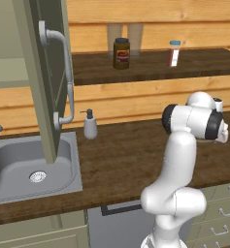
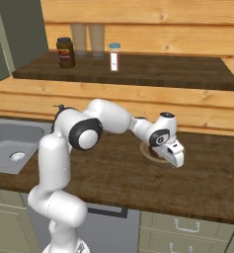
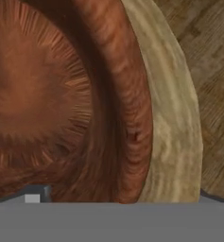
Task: Pick up the bowls on the counter and stack them on top of one another in the open cabinet. Place the smaller bowl on top of the larger bowl.
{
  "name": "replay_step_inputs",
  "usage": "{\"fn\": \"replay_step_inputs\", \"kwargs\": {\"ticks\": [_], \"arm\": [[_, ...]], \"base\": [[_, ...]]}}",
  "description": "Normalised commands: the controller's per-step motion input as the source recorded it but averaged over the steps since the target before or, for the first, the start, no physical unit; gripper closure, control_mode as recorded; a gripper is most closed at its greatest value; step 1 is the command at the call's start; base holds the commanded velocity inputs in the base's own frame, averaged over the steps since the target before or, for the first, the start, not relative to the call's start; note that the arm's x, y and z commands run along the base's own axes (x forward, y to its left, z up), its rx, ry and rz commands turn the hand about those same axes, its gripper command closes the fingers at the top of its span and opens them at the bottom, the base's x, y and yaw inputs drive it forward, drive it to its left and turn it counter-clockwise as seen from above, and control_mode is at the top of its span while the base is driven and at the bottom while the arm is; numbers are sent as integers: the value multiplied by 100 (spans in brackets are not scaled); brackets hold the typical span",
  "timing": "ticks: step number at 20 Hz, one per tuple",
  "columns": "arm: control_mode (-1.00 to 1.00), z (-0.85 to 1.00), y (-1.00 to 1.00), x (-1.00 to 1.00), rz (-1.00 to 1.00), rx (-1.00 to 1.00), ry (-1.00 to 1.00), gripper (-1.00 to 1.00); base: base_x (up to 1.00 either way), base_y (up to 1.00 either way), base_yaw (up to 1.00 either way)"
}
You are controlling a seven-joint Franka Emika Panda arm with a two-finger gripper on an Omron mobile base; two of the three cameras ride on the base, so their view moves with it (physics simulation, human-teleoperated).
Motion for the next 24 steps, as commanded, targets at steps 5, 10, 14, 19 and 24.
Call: {"fn": "replay_step_inputs", "kwargs": {"ticks": [5,10,14,19,24], "arm": [[-100,-28,6,0,3,2,6,100],[-100,0,0,0,0,1,0,100],[-100,0,3,-18,0,0,0,100],[-100,23,4,-93,0,0,-6,100],[-100,93,12,-96,0,0,-15,100]], "base": [[0,0,0],[0,0,0],[0,0,0],[0,0,0],[0,0,0]]}}
